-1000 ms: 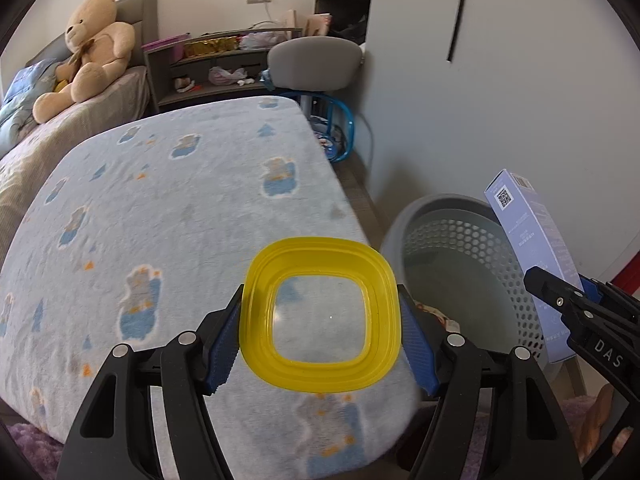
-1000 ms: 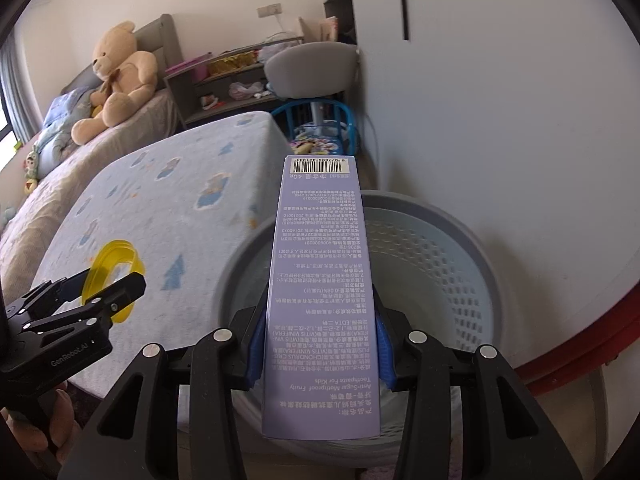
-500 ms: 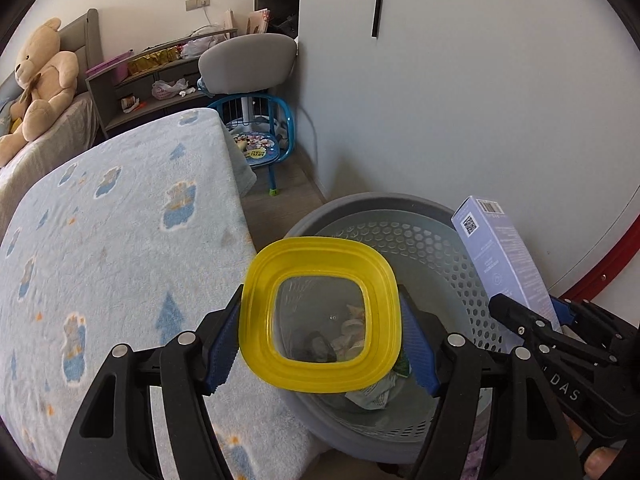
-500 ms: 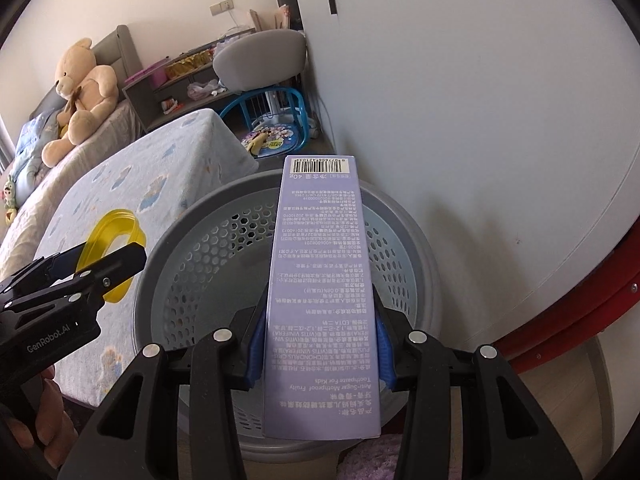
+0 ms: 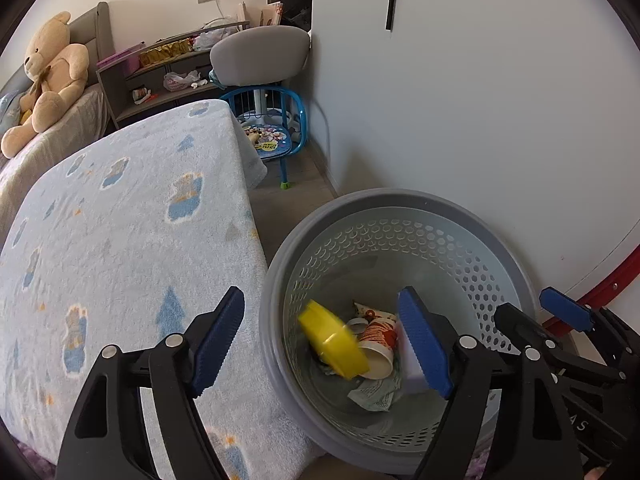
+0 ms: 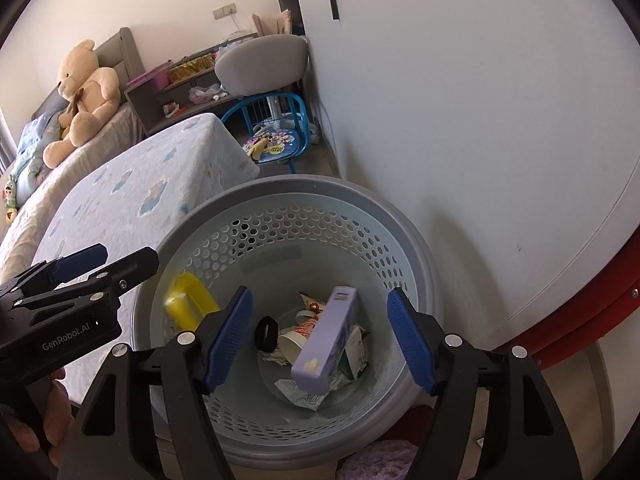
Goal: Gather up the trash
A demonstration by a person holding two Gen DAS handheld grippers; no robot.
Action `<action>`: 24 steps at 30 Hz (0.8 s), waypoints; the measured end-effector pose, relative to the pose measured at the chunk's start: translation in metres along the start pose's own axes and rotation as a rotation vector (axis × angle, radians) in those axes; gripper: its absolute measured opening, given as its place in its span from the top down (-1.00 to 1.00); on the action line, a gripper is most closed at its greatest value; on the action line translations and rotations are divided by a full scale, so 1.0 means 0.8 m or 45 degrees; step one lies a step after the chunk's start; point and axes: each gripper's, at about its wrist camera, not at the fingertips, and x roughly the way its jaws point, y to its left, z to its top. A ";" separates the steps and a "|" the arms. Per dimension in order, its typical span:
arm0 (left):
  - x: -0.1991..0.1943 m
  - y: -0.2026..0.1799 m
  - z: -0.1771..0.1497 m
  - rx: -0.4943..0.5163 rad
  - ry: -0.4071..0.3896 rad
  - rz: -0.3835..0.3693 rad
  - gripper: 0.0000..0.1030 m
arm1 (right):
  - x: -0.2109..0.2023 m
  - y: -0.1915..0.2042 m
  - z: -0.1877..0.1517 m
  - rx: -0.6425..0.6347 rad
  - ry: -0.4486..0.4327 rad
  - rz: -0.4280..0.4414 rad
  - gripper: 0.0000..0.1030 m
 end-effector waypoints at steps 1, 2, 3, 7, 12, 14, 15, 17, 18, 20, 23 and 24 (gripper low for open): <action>-0.002 0.000 0.000 0.002 -0.002 0.007 -0.49 | 0.001 -0.002 0.000 0.007 0.005 0.004 -0.34; -0.004 -0.001 -0.001 0.003 -0.005 0.013 -0.51 | 0.001 -0.003 0.000 0.012 0.006 0.008 -0.35; -0.006 -0.001 -0.001 0.002 -0.009 0.018 -0.52 | 0.001 -0.004 0.000 0.017 0.006 0.009 -0.36; -0.012 0.000 -0.002 -0.012 -0.015 0.023 -0.53 | -0.001 -0.007 -0.002 0.030 0.000 0.007 -0.41; -0.016 0.001 -0.005 -0.020 -0.013 0.033 -0.53 | -0.002 -0.008 -0.002 0.036 -0.009 0.001 -0.45; -0.018 0.000 -0.005 -0.019 -0.017 0.042 -0.53 | -0.003 -0.008 -0.002 0.037 -0.015 0.001 -0.48; -0.019 0.001 -0.005 -0.019 -0.021 0.048 -0.53 | -0.003 -0.008 -0.002 0.037 -0.016 0.001 -0.49; -0.021 0.001 -0.005 -0.020 -0.028 0.056 -0.53 | -0.003 -0.008 -0.002 0.037 -0.016 0.001 -0.51; -0.022 0.002 -0.005 -0.021 -0.031 0.057 -0.55 | -0.003 -0.008 -0.002 0.036 -0.016 0.000 -0.51; -0.025 0.002 -0.005 -0.026 -0.036 0.063 -0.59 | -0.004 -0.007 -0.002 0.033 -0.019 -0.005 -0.54; -0.027 0.004 -0.005 -0.030 -0.039 0.068 -0.59 | -0.005 -0.007 -0.002 0.024 -0.030 -0.013 -0.61; -0.027 0.004 -0.005 -0.030 -0.039 0.070 -0.59 | -0.006 -0.007 -0.002 0.021 -0.034 -0.016 -0.62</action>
